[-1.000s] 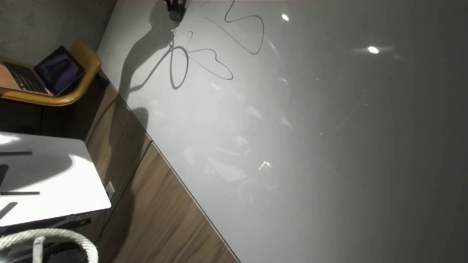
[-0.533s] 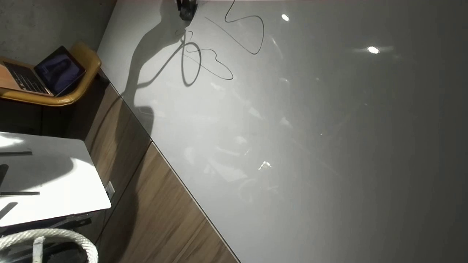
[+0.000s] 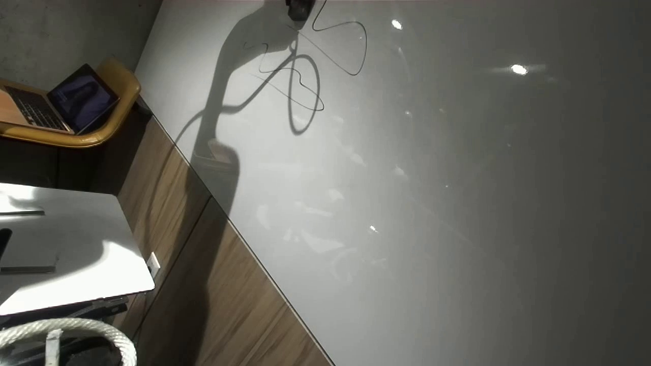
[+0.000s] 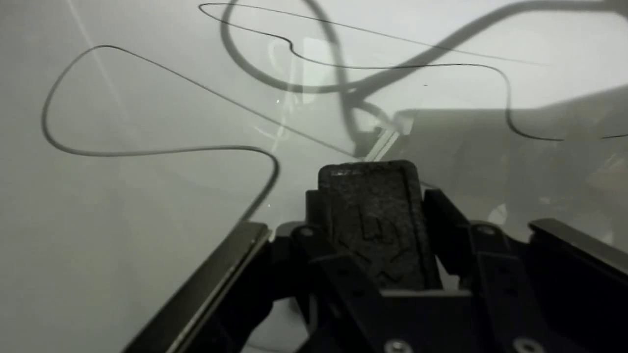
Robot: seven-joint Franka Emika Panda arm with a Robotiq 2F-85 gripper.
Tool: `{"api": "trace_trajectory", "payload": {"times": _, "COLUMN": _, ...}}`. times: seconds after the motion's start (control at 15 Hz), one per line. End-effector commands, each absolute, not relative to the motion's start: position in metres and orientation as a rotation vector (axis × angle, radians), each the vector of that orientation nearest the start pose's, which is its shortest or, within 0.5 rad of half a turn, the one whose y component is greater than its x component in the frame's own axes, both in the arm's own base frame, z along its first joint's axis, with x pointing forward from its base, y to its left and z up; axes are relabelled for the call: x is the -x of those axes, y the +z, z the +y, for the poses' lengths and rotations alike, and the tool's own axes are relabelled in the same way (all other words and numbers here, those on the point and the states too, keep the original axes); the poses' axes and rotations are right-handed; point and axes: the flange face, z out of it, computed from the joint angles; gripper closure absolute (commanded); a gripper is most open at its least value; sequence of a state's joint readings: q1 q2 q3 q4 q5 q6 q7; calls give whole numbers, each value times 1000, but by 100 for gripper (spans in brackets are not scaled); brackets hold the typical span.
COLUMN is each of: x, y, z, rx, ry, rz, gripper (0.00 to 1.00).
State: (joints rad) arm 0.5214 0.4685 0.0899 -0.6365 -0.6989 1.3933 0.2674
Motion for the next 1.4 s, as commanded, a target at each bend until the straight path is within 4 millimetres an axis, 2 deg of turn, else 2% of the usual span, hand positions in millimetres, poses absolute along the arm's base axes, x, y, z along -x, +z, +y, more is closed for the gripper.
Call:
{"api": "trace_trajectory", "payload": {"times": 0.0, "x": -568, "y": 803, "z": 204, "rx": 3435, "ry": -951, "rz": -26, "gripper": 72}}
{"api": "trace_trajectory", "payload": {"times": 0.33, "x": -560, "y": 833, "z": 108, "rx": 3368, "ry": -947, "rz": 158, "gripper": 72}}
{"api": "trace_trajectory", "payload": {"times": 0.53, "x": -560, "y": 830, "z": 68, "rx": 3322, "ry": -950, "rz": 201, "gripper": 72}}
{"api": "trace_trajectory", "payload": {"times": 0.87, "x": -563, "y": 790, "z": 35, "rx": 3282, "ry": -911, "rz": 216, "gripper": 72}}
{"api": "trace_trajectory", "payload": {"times": 1.33, "x": -554, "y": 716, "z": -3, "rx": 3311, "ry": -862, "rz": 222, "gripper": 72}}
